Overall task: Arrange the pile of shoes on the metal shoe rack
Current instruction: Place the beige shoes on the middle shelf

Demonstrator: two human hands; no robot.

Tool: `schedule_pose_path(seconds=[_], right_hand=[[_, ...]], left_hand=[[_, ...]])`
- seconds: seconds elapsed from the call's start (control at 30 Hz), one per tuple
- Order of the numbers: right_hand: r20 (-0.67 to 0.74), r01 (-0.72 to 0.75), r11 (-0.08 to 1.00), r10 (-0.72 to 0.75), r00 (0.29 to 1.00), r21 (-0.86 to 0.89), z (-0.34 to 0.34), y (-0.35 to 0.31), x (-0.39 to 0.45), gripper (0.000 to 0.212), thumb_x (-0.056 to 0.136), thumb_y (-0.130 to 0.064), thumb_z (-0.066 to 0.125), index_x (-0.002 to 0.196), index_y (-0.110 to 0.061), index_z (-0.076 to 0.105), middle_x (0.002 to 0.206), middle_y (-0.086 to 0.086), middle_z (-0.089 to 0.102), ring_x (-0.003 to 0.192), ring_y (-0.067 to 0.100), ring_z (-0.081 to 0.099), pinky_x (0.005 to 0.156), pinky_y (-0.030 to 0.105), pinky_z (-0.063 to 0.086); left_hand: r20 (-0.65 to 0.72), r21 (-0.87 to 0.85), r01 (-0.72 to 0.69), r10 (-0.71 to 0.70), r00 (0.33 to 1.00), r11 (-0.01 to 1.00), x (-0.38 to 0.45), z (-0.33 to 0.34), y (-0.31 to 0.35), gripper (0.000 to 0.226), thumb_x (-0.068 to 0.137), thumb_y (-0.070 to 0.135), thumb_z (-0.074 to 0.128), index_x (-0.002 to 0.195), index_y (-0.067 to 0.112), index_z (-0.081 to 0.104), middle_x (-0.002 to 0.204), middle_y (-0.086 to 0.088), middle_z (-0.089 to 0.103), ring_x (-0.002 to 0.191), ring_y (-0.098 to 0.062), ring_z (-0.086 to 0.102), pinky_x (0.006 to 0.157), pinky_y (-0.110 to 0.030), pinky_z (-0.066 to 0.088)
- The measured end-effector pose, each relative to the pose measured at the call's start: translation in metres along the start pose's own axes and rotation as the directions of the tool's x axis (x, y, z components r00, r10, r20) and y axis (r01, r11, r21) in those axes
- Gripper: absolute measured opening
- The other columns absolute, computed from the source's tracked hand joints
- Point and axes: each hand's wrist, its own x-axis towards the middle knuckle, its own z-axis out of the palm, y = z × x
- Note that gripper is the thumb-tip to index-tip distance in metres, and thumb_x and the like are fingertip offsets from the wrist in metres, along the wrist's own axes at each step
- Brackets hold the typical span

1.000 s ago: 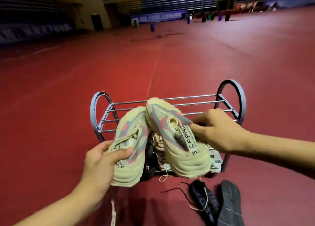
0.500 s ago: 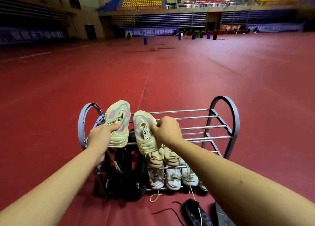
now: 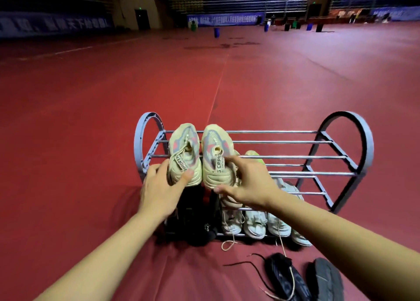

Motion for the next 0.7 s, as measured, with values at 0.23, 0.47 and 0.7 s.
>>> schedule_pose_path(seconds=[0.23,0.47,0.7], right_hand=[[0.037,-0.073,0.995,0.076,0.996,-0.074,0.029,-0.008,0.002,0.078,0.072,-0.068,0.063,0.135,-0.025,0.047,0.128,0.001,0.059,0.108,0.026,0.045,0.097,0.039,0.042],[-0.044,-0.091,0.994,0.088,0.995,-0.053,0.028,-0.016,0.027,0.069,0.066,-0.072,0.068,0.117,-0.026,0.061,0.110,0.000,0.065,0.103,0.026,0.051,0.092,0.039,0.045],[0.054,-0.183,0.983,0.181,0.982,0.033,0.043,-0.033,0.046,0.054,0.073,-0.056,0.077,0.115,-0.025,0.065,0.115,0.000,0.060,0.106,0.028,0.049,0.088,0.038,0.049]], left_hand=[[-0.168,0.274,-0.179,0.231,0.959,0.945,0.007,0.009,-0.005,0.102,0.073,0.069,0.067,0.157,0.028,0.026,0.147,-0.005,0.039,0.130,-0.033,0.043,0.104,-0.050,0.040],[-0.144,0.191,-0.207,0.236,0.961,0.960,0.022,0.000,0.009,0.061,0.077,0.035,0.082,0.133,0.019,0.064,0.153,-0.001,0.048,0.137,-0.029,0.047,0.109,-0.048,0.038],[-0.195,0.142,-0.135,0.161,0.967,0.981,0.031,-0.011,0.003,0.056,0.076,0.028,0.084,0.129,0.020,0.067,0.152,0.003,0.050,0.136,-0.027,0.050,0.106,-0.048,0.040]])
